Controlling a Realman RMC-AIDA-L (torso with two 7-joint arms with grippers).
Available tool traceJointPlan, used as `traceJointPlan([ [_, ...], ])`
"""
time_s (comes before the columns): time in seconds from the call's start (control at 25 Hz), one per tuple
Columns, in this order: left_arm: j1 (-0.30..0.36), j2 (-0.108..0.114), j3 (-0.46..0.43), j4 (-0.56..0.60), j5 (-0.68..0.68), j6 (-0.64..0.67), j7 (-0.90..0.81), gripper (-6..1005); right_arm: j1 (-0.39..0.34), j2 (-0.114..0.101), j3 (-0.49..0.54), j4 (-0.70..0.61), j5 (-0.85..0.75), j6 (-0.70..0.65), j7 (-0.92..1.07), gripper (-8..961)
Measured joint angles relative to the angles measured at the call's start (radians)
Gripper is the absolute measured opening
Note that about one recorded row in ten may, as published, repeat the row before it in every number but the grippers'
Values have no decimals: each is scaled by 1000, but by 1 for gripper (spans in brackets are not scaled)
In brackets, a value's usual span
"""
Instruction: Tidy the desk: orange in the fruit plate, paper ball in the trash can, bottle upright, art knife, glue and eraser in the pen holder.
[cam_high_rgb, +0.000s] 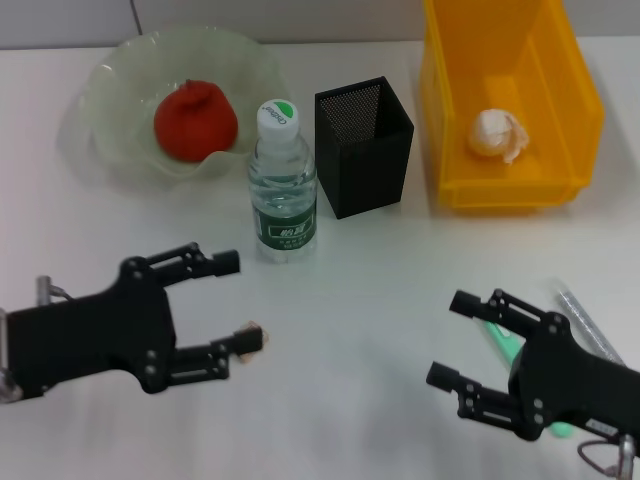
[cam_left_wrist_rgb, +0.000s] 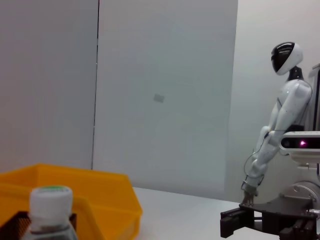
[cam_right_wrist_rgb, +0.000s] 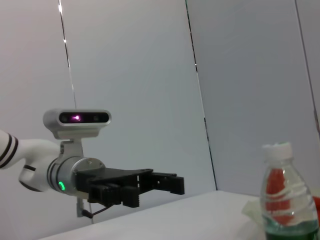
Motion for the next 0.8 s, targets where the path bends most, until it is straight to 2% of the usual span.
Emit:
traceJointPlan([
  [0.04, -19, 2, 0, -38, 27, -13, 12, 788, -11, 1, 1, 2, -11, -1, -3, 784],
  [0.24, -48, -3, 1, -69, 117, -73, 18, 788, -25, 8, 0, 15, -31, 7, -34, 784],
  [0.8, -59, -6, -9, -73, 117, -115, 23, 787, -2, 9, 11, 24, -7, 23, -15, 783],
])
